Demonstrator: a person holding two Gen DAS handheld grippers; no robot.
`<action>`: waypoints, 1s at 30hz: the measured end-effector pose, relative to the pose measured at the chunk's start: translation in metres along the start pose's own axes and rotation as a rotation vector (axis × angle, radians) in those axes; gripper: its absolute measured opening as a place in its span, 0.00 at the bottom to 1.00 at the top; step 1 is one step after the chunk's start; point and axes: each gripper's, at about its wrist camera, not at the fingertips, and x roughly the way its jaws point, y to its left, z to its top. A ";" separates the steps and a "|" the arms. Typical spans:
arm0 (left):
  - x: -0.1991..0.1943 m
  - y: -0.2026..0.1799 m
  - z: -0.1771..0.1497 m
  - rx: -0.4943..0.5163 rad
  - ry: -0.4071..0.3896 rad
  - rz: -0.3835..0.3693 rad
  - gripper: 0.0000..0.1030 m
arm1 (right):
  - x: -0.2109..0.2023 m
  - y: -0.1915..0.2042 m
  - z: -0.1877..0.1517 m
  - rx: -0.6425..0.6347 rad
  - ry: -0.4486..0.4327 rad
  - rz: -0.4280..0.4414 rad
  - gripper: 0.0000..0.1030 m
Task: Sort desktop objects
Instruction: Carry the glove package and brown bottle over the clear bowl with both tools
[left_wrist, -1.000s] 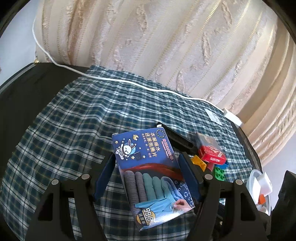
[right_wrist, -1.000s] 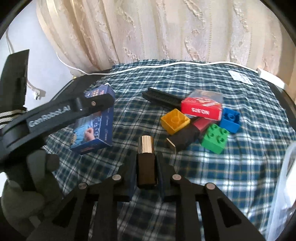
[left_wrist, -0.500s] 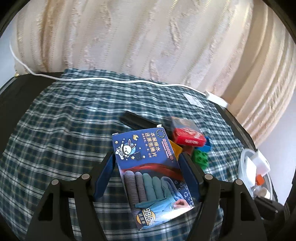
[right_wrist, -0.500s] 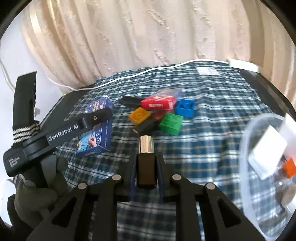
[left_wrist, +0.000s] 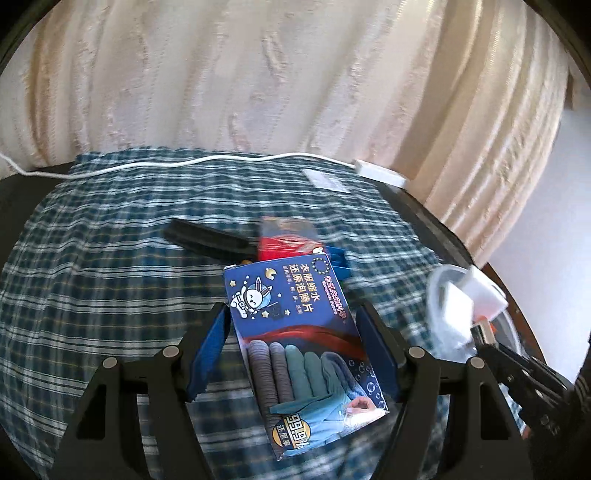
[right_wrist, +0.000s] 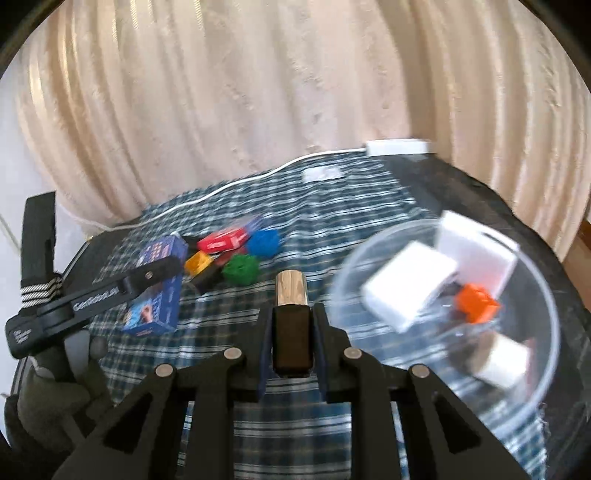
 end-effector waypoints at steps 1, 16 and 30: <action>-0.001 -0.006 0.000 0.009 0.002 -0.012 0.71 | -0.001 -0.005 0.000 0.008 -0.001 -0.008 0.22; -0.003 -0.070 -0.009 0.088 0.032 -0.099 0.72 | -0.007 -0.059 -0.017 0.092 0.035 -0.080 0.22; 0.008 -0.097 -0.016 0.114 0.063 -0.117 0.72 | -0.002 -0.084 -0.026 0.143 0.079 -0.068 0.23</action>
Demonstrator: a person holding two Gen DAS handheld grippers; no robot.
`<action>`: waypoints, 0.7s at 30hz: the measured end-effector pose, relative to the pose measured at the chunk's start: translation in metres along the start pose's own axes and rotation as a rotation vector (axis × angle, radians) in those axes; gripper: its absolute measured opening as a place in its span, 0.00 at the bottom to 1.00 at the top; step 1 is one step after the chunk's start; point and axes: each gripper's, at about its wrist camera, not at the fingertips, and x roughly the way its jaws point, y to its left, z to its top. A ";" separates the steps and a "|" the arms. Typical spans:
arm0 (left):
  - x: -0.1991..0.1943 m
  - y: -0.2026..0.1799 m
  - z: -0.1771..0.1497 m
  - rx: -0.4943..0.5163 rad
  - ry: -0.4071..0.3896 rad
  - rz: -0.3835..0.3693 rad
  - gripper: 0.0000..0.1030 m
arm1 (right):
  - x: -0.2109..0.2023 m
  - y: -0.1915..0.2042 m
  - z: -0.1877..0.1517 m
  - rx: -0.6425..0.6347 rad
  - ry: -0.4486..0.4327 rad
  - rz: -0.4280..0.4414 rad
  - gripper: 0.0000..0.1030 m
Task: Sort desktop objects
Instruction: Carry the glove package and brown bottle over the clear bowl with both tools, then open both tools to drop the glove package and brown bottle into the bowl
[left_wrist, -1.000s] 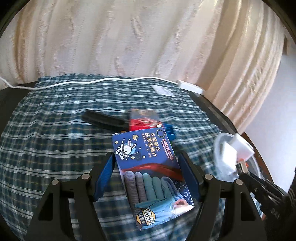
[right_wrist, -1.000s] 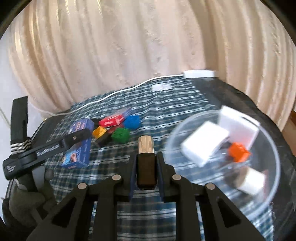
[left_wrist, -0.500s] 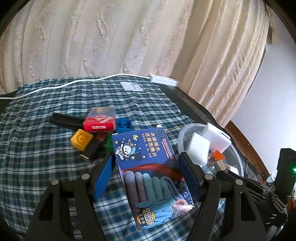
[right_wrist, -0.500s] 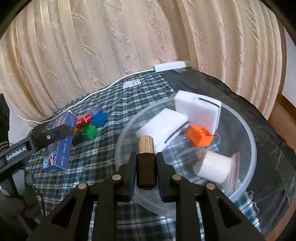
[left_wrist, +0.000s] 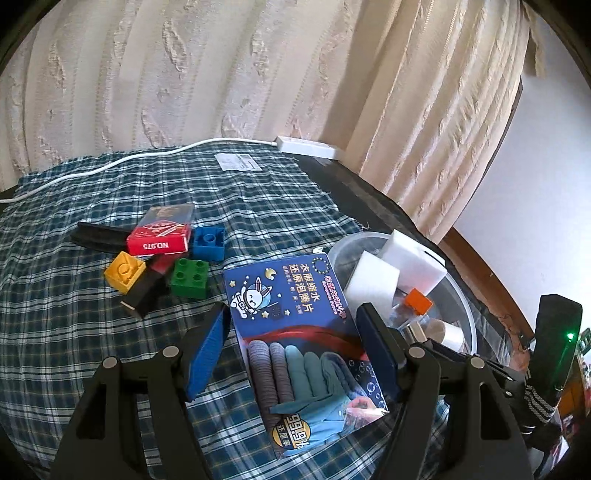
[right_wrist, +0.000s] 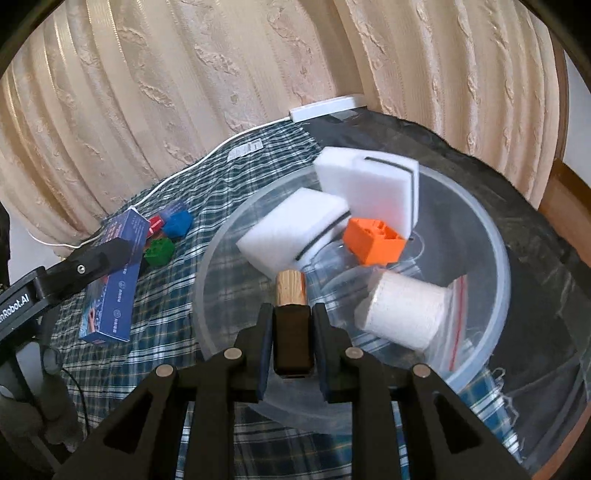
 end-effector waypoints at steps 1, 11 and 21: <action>0.001 -0.002 0.000 0.002 0.002 -0.002 0.72 | -0.001 -0.002 0.000 0.004 -0.001 0.004 0.23; 0.011 -0.025 0.003 0.033 0.022 -0.047 0.72 | -0.015 -0.018 0.003 0.077 -0.053 0.060 0.39; 0.028 -0.055 0.008 0.074 0.039 -0.128 0.72 | -0.024 -0.027 0.007 0.105 -0.105 0.027 0.40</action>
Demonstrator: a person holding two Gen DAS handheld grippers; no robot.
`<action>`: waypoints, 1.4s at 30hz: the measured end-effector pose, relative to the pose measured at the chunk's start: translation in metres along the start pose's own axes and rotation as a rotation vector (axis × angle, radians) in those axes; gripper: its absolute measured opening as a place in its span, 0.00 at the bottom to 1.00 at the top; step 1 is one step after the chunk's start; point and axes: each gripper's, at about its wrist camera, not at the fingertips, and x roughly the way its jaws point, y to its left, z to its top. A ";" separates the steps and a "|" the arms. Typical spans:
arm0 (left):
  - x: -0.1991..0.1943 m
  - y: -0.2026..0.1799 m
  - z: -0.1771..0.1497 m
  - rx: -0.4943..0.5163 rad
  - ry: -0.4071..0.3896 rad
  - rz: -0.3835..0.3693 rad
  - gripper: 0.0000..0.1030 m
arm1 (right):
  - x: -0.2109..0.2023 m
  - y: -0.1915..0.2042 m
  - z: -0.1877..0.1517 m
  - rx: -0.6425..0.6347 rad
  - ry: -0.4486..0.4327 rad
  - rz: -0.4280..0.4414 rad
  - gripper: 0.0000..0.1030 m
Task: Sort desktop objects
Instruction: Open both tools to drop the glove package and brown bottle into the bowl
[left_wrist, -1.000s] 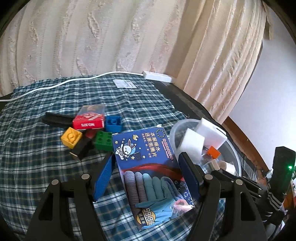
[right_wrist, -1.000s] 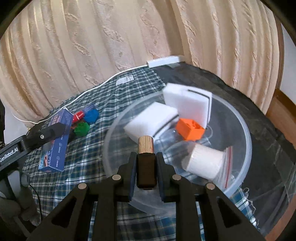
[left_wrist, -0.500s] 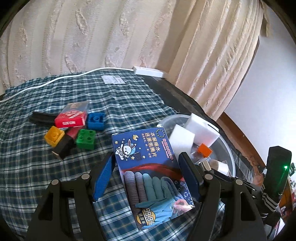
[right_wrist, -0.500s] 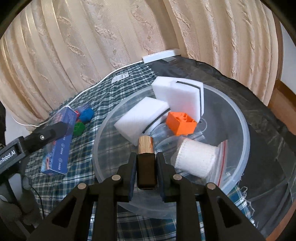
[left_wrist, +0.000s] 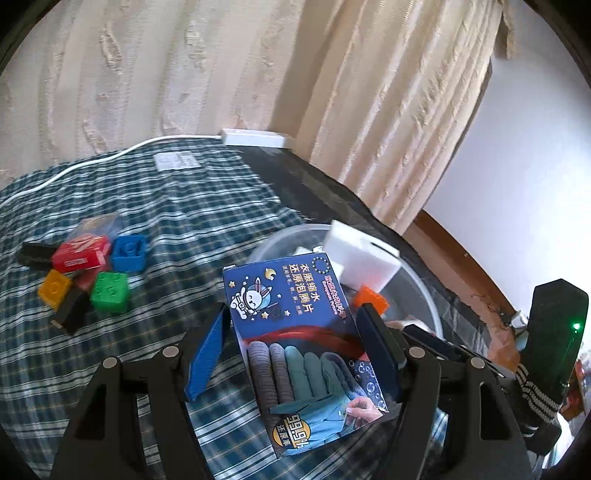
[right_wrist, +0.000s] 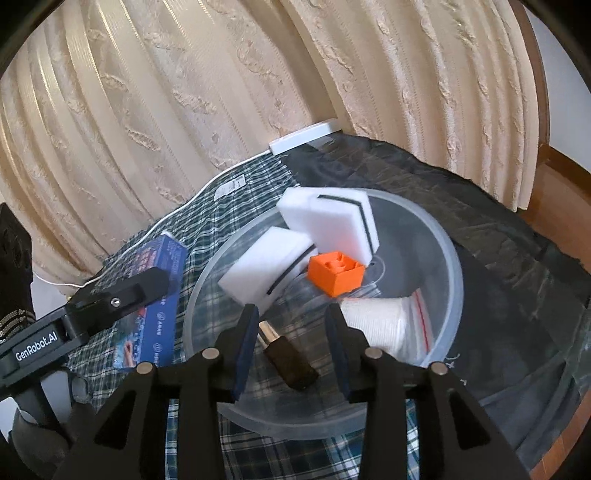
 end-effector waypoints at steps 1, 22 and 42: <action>0.002 -0.002 0.001 0.002 0.000 -0.012 0.72 | -0.002 -0.001 0.001 0.000 -0.007 -0.004 0.40; 0.013 0.004 0.009 -0.086 -0.014 -0.109 0.84 | -0.009 -0.004 0.002 0.005 -0.041 0.000 0.41; -0.022 0.064 0.002 -0.194 -0.063 0.029 0.84 | 0.011 0.042 -0.009 -0.201 0.028 -0.049 0.51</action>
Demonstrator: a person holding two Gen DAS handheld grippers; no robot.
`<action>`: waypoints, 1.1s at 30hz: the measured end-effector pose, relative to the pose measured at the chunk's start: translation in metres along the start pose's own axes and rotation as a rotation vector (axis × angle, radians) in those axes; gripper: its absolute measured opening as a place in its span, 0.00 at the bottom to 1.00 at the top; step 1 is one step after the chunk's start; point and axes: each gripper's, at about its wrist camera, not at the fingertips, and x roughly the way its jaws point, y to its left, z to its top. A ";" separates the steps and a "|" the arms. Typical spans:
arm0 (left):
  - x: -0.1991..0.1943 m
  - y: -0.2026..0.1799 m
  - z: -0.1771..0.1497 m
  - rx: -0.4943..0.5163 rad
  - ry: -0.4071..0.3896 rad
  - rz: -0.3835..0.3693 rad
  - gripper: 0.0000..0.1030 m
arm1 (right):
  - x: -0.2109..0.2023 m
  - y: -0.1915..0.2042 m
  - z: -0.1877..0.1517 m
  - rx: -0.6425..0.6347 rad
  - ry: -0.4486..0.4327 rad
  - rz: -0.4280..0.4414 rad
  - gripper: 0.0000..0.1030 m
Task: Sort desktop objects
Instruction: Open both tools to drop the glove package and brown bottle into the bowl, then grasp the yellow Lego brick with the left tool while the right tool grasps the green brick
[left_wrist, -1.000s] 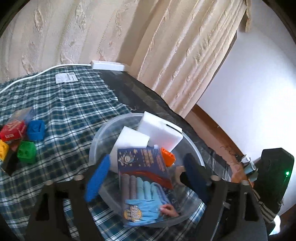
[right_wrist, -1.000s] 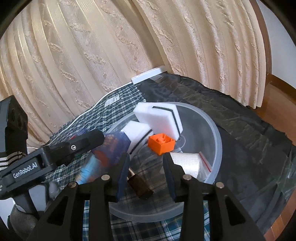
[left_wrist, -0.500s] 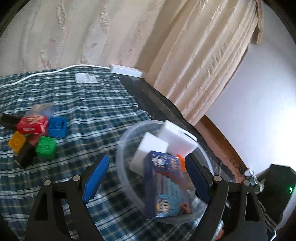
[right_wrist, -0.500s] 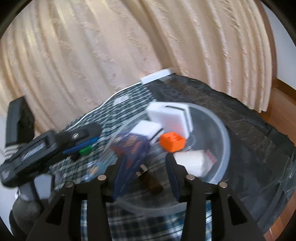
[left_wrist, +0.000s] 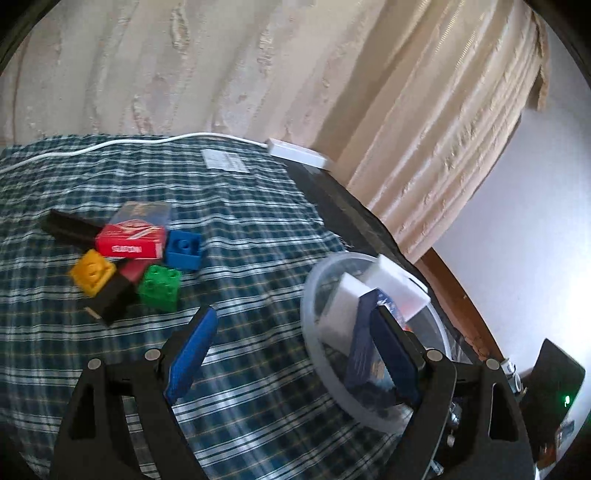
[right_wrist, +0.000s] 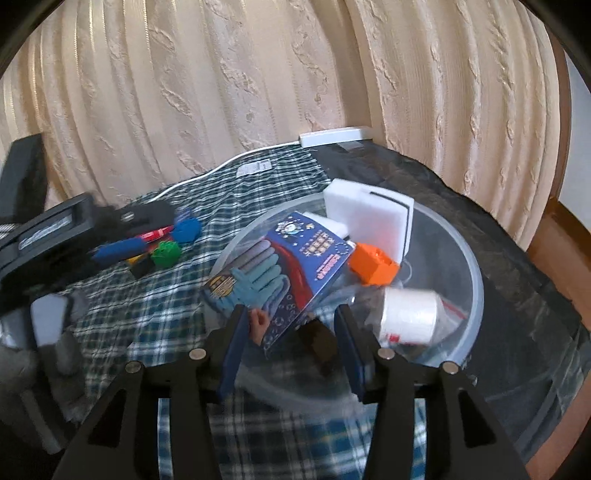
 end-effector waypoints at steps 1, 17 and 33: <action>-0.002 0.005 0.000 -0.008 -0.002 0.009 0.84 | 0.004 -0.001 0.004 0.006 0.002 0.008 0.51; -0.019 0.090 0.002 -0.118 -0.033 0.212 0.84 | 0.026 0.006 0.035 0.066 -0.005 0.076 0.51; -0.005 0.117 0.016 -0.036 0.006 0.312 0.84 | 0.013 0.062 0.039 -0.054 -0.093 0.112 0.51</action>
